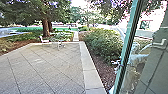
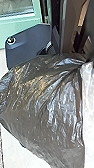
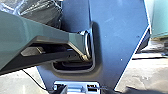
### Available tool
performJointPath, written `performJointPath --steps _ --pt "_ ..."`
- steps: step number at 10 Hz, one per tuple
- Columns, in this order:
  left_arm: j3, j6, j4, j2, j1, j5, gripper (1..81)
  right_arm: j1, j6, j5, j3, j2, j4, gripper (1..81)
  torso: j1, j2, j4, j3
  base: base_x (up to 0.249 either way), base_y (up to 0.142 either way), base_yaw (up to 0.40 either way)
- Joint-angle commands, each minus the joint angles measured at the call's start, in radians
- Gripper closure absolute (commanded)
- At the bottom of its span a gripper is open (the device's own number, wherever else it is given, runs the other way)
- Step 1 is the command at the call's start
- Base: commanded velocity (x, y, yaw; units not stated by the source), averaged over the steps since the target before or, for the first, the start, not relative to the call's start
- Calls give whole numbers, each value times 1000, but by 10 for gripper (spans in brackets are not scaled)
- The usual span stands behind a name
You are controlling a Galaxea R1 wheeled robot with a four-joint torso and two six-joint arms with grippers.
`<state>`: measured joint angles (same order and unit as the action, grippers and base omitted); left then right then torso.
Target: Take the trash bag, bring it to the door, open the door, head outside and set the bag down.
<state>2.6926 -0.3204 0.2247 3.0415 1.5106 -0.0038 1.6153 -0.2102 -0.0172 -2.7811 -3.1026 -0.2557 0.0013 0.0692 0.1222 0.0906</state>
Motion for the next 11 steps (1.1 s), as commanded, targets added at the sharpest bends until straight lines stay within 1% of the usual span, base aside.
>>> performJointPath --steps 1,11 --pt "-5 -8 5 1 -49 59 811 -33 0 56 6 -9 -5 10 0 0 0 0 117 0 0" --pt "-5 -8 7 1 -49 58 811 -34 2 56 8 -9 -5 10 -1 0 0 0 117 0 0"
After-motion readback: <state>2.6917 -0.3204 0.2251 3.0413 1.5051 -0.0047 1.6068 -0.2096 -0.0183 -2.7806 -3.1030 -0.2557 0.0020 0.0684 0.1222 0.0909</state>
